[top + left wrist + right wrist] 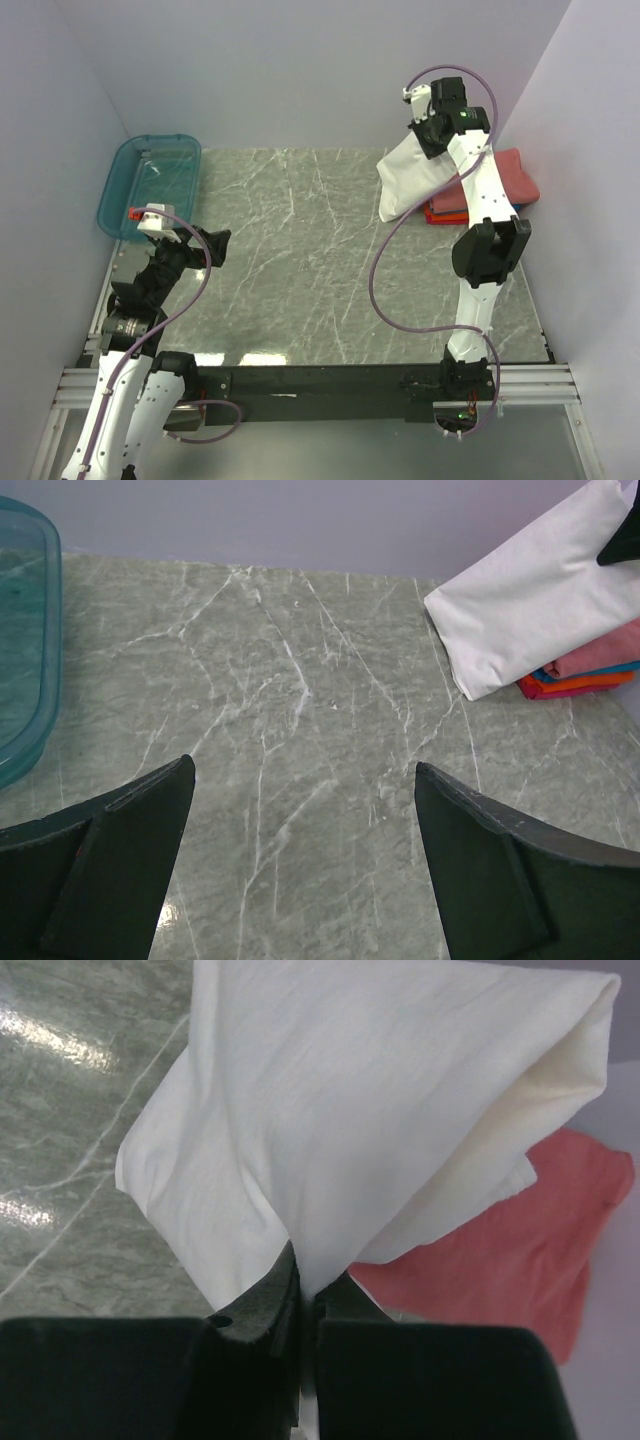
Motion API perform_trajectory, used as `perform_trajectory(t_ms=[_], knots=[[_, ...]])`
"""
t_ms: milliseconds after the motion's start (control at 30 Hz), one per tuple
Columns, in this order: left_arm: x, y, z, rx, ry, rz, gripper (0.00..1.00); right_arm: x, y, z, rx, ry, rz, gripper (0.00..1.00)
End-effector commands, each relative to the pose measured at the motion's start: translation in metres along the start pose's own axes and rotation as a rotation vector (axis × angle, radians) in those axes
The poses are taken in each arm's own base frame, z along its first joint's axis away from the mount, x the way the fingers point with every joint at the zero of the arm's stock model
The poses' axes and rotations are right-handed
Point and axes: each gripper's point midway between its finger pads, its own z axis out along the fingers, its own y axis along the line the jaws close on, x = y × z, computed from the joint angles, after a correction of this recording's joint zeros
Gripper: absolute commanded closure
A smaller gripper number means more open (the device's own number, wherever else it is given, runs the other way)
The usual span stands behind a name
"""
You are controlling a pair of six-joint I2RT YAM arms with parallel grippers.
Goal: Fold and stack the t-shirts
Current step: Neatly place the folded tshirt to the corner
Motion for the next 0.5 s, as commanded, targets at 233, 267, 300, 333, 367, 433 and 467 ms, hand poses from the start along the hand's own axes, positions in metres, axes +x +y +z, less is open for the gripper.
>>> perform_trajectory(t_ms=[233, 267, 300, 333, 367, 433, 467], knots=[[-0.012, -0.007, 0.001, 0.039, -0.041, 0.031, 0.04, -0.016, -0.045, -0.047, 0.114, -0.093, 0.003, 1.00], [-0.012, -0.007, 0.001, 0.039, -0.041, 0.031, 0.03, -0.015, -0.046, -0.049, 0.118, -0.092, 0.002, 1.00], [-0.011, -0.007, 0.001, 0.040, -0.038, 0.030, 0.04, -0.015, -0.048, -0.051, 0.122, -0.095, 0.003, 1.00], [-0.011, -0.007, 0.001, 0.042, -0.036, 0.030, 0.03, -0.015, -0.050, -0.052, 0.127, -0.096, 0.002, 1.00], [-0.011, -0.007, 0.001, 0.041, -0.038, 0.030, 0.03, -0.016, -0.051, -0.054, 0.130, -0.099, 0.002, 1.00], [-0.011, -0.008, 0.002, 0.047, -0.036, 0.030, 0.04, -0.016, -0.054, -0.058, 0.139, -0.105, 0.003, 1.00], [-0.011, -0.008, 0.002, 0.048, -0.036, 0.030, 0.04, -0.017, -0.056, -0.060, 0.143, -0.111, 0.003, 1.00]])
